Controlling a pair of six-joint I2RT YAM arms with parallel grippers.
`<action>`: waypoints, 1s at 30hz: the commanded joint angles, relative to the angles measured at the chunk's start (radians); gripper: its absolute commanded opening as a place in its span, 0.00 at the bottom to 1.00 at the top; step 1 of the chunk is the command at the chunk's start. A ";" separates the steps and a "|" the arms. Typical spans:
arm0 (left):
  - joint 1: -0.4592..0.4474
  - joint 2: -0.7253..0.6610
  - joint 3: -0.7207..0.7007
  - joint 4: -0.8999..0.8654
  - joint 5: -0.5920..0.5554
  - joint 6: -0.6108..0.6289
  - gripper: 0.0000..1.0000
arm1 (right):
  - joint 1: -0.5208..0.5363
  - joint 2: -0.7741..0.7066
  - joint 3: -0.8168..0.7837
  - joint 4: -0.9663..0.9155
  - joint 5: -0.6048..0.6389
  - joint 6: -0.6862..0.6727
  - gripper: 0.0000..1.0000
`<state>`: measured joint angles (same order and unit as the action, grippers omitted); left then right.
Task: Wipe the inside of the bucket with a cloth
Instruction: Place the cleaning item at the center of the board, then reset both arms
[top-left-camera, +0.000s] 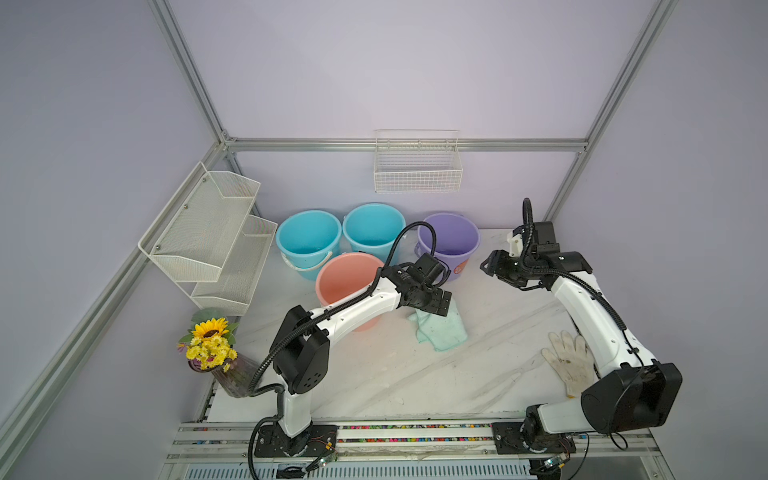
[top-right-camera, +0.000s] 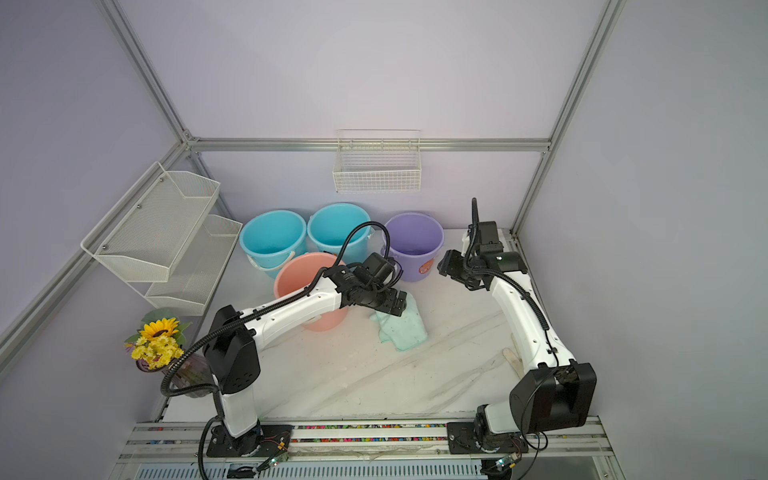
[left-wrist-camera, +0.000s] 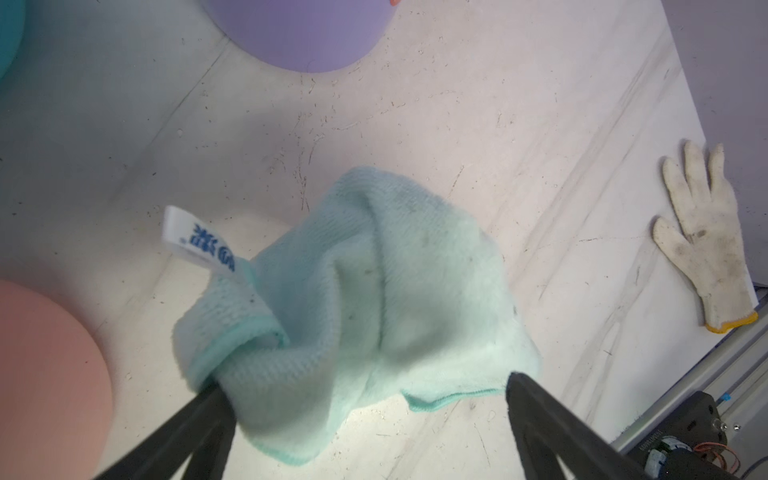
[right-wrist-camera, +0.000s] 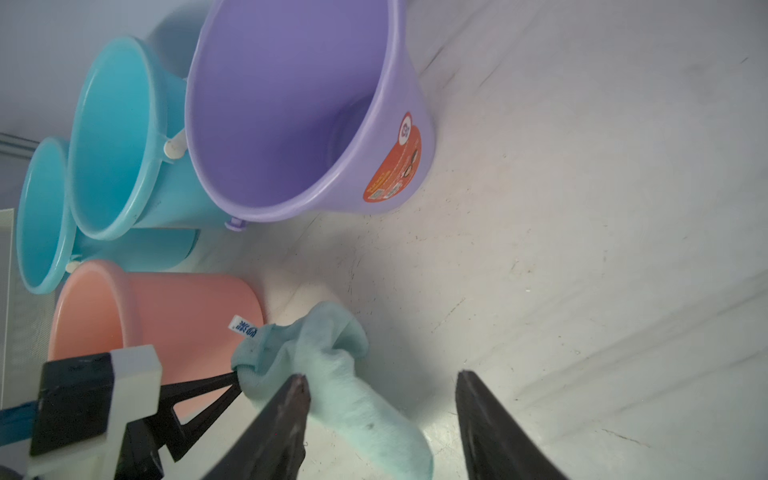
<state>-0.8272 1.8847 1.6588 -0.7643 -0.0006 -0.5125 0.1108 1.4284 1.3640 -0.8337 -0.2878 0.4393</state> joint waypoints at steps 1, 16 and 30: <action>-0.001 -0.059 0.026 0.031 0.036 0.012 1.00 | 0.053 -0.019 -0.070 0.089 -0.127 0.018 0.59; 0.047 -0.391 -0.146 -0.016 -0.223 -0.002 0.98 | 0.172 -0.015 -0.167 0.158 0.022 0.065 0.60; 0.456 -0.768 -0.458 -0.051 -0.477 -0.027 1.00 | 0.171 -0.009 -0.062 0.075 0.176 -0.022 0.64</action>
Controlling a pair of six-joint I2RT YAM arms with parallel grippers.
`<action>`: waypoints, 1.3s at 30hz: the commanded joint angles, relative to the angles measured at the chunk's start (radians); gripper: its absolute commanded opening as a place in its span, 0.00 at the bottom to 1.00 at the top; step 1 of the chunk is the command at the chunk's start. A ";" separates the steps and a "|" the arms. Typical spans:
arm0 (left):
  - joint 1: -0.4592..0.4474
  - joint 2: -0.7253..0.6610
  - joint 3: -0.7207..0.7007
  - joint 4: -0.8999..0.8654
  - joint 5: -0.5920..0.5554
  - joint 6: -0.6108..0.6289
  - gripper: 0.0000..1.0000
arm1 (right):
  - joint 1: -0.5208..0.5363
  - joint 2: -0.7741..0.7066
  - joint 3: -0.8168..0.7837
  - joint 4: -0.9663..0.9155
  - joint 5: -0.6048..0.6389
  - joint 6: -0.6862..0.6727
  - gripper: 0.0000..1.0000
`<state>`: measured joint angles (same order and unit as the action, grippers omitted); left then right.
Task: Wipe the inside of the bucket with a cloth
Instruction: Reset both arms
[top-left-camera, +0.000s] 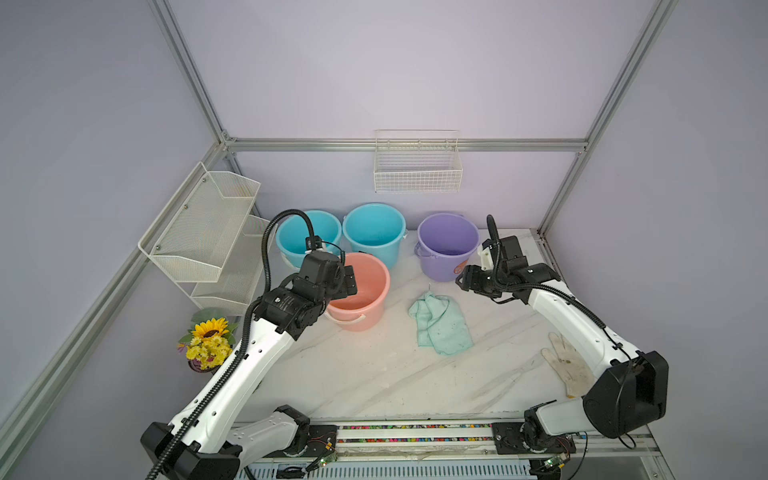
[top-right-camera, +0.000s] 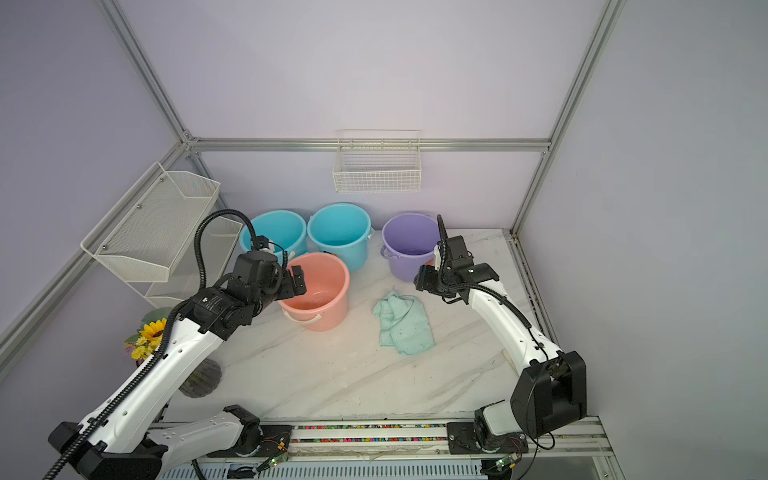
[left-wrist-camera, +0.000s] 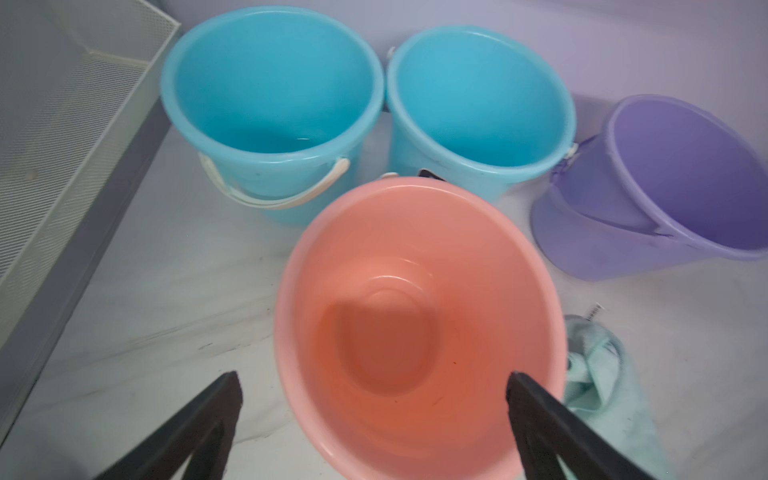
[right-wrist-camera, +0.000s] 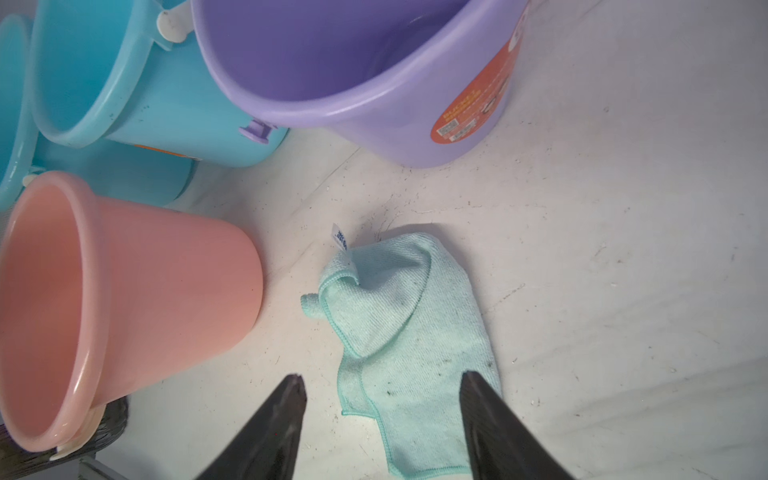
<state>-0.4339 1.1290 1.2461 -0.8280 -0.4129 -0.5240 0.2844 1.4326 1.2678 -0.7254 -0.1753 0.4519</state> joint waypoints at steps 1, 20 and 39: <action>0.094 -0.021 -0.069 0.020 -0.072 -0.019 1.00 | -0.004 -0.014 0.040 -0.041 0.088 -0.047 0.64; 0.442 -0.035 -0.504 0.416 -0.001 0.056 1.00 | -0.143 0.011 -0.154 0.197 0.365 -0.148 0.91; 0.442 0.220 -0.816 1.399 -0.001 0.408 1.00 | -0.146 0.159 -0.808 1.576 0.453 -0.495 0.95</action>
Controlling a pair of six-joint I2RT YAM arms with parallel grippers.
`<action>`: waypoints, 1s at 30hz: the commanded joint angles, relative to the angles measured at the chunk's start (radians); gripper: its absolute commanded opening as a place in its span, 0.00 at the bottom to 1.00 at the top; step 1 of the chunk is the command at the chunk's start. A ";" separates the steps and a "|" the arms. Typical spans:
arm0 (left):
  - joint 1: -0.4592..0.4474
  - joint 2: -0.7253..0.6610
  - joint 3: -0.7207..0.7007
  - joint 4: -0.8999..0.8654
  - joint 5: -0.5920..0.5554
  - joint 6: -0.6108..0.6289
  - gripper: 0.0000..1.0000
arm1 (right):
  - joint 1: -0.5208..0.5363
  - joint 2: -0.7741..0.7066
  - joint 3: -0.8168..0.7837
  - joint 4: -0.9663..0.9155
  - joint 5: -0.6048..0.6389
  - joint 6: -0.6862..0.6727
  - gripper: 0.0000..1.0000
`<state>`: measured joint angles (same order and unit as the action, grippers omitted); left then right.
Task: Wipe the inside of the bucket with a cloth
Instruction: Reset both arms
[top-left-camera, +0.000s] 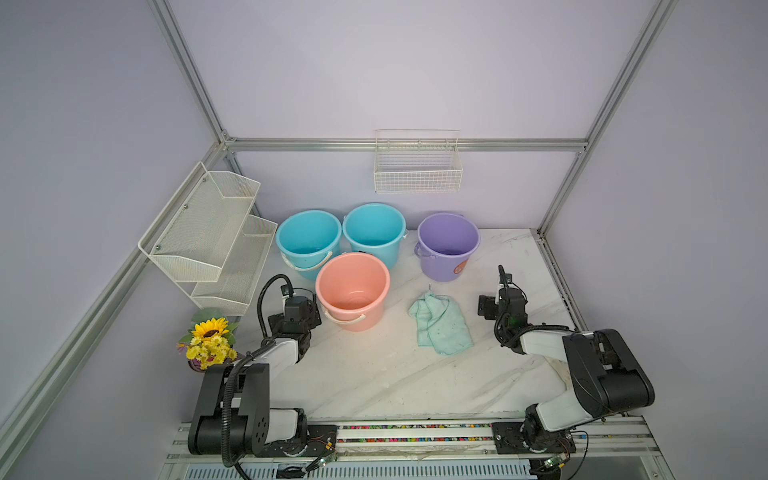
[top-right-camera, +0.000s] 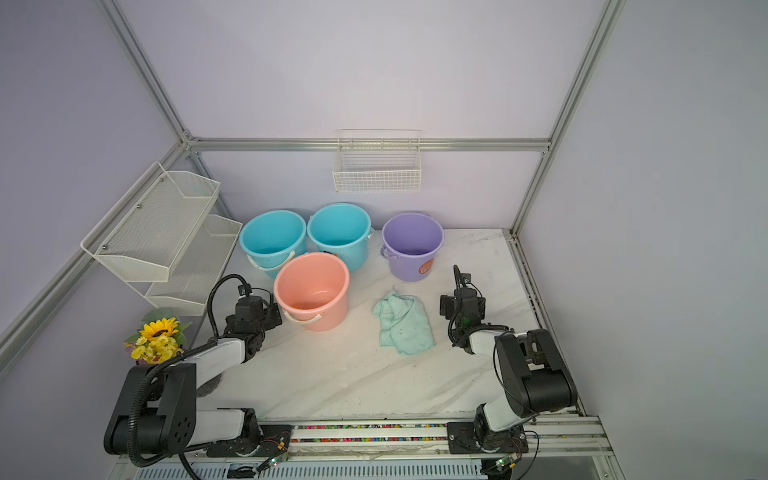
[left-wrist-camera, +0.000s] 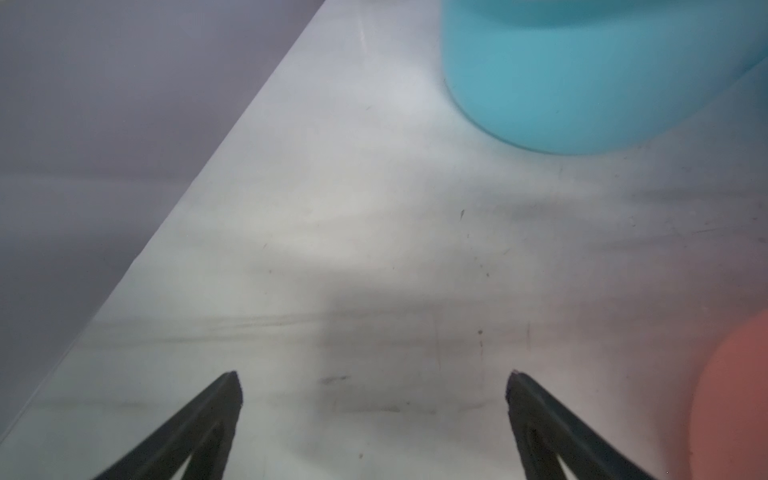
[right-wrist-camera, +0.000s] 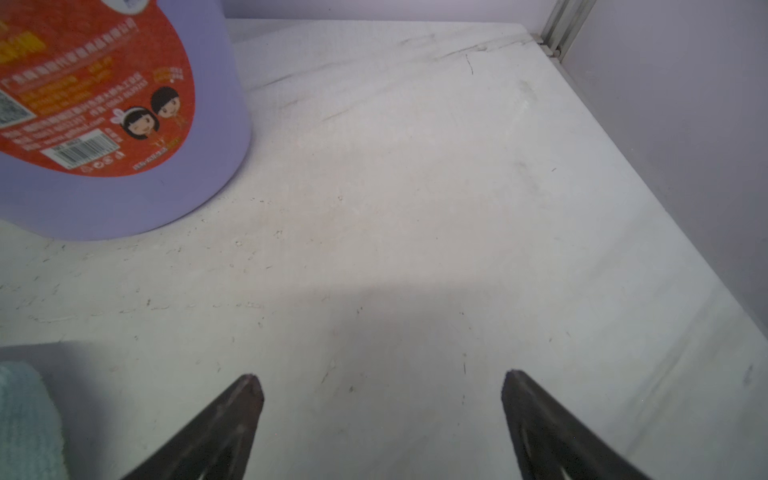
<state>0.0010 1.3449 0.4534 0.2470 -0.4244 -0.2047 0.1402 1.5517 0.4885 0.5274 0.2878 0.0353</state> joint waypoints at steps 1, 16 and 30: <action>0.007 0.006 -0.031 0.361 0.015 0.091 1.00 | -0.003 0.061 -0.039 0.383 -0.024 -0.110 0.96; 0.045 0.190 -0.074 0.636 0.270 0.141 1.00 | -0.088 0.223 -0.053 0.574 -0.269 -0.058 0.97; 0.027 0.215 -0.080 0.691 0.254 0.183 1.00 | -0.090 0.225 -0.026 0.525 -0.148 -0.013 0.97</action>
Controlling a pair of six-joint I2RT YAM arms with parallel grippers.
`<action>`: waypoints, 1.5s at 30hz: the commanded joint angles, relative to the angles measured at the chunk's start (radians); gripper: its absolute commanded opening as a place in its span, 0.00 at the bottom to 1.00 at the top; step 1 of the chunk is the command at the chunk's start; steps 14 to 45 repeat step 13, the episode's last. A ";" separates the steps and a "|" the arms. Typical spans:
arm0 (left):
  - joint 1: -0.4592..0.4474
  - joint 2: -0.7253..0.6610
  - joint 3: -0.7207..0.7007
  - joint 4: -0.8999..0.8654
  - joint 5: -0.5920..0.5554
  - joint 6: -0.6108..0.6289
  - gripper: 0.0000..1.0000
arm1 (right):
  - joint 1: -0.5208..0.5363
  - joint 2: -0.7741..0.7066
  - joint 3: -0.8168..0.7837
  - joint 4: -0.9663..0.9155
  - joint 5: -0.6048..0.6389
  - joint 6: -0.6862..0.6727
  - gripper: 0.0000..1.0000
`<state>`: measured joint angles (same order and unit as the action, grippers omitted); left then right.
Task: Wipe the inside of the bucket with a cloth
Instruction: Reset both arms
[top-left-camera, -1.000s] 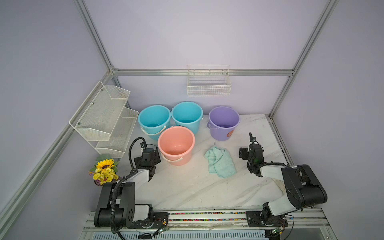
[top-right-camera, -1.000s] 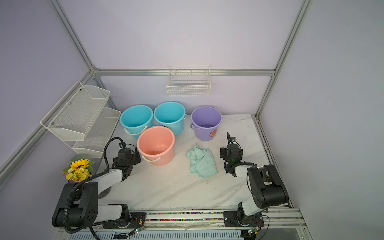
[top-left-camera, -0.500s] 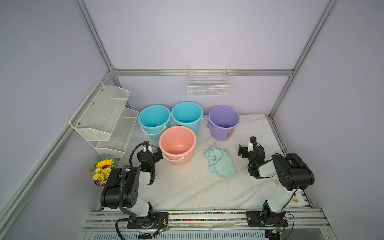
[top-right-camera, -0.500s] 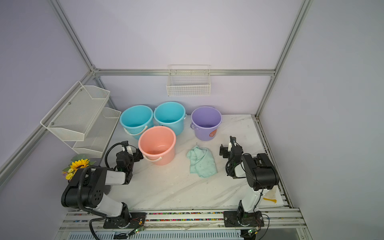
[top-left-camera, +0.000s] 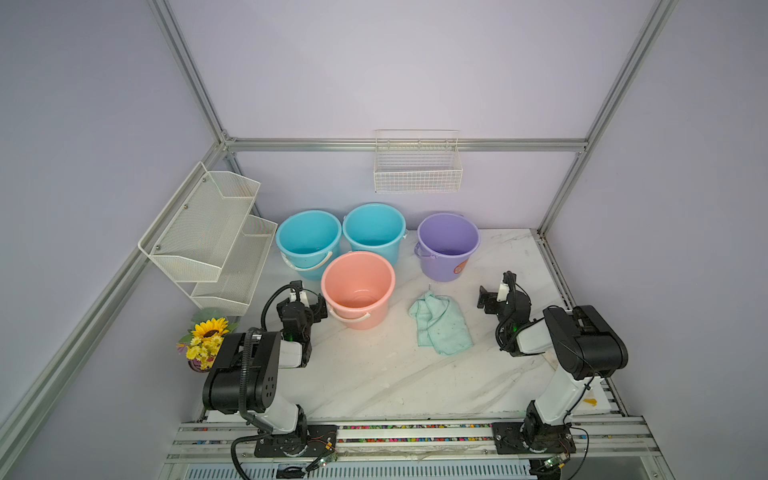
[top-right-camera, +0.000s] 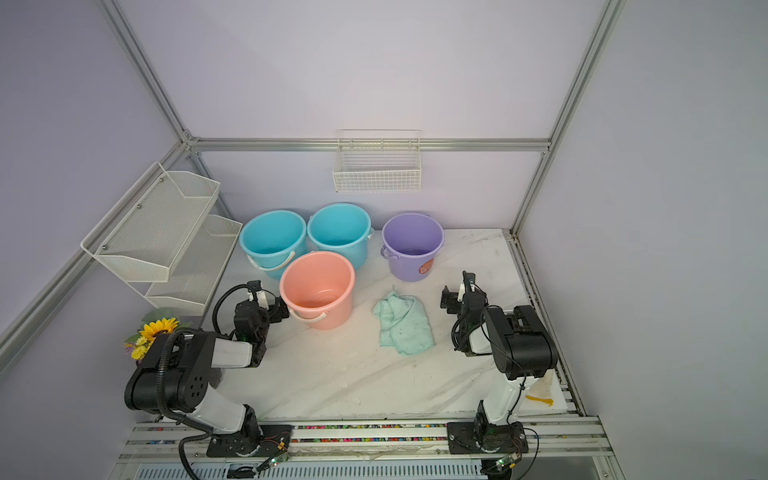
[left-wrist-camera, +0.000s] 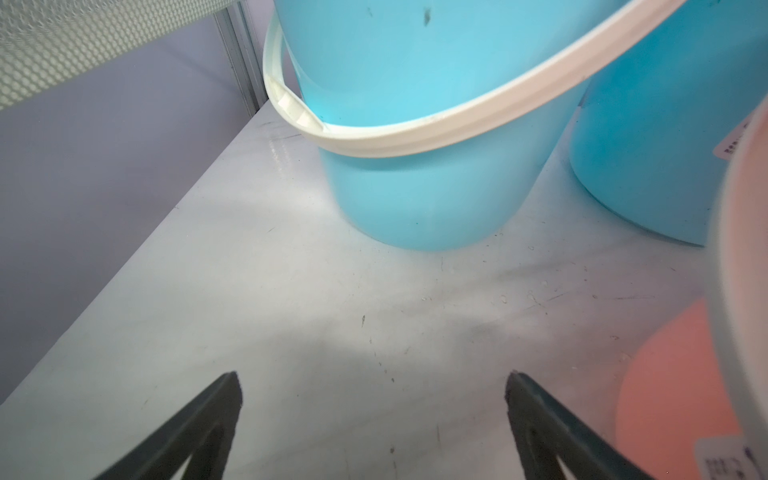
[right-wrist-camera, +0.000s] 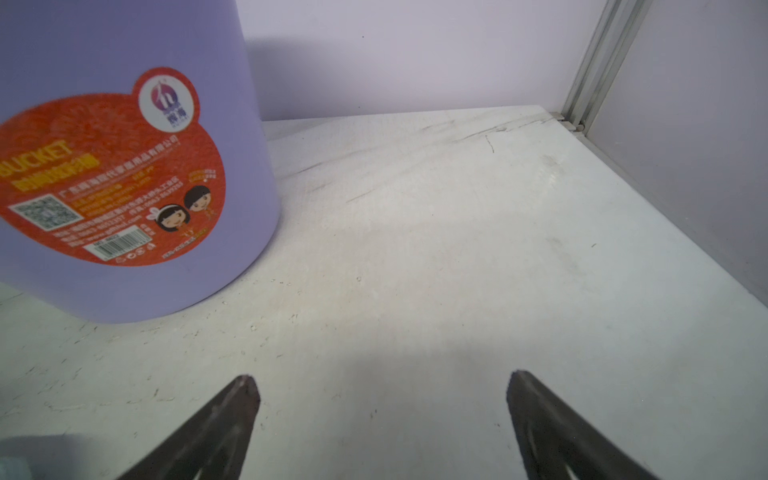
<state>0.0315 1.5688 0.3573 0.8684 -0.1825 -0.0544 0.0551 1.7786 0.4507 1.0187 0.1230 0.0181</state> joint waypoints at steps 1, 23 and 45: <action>-0.003 -0.009 0.016 0.070 0.012 0.033 1.00 | -0.005 -0.003 0.011 0.034 0.017 0.005 0.97; -0.003 -0.010 0.016 0.070 0.012 0.032 1.00 | -0.005 -0.001 0.014 0.031 0.014 0.006 0.97; -0.003 -0.010 0.016 0.070 0.012 0.032 1.00 | -0.005 -0.001 0.014 0.031 0.014 0.006 0.97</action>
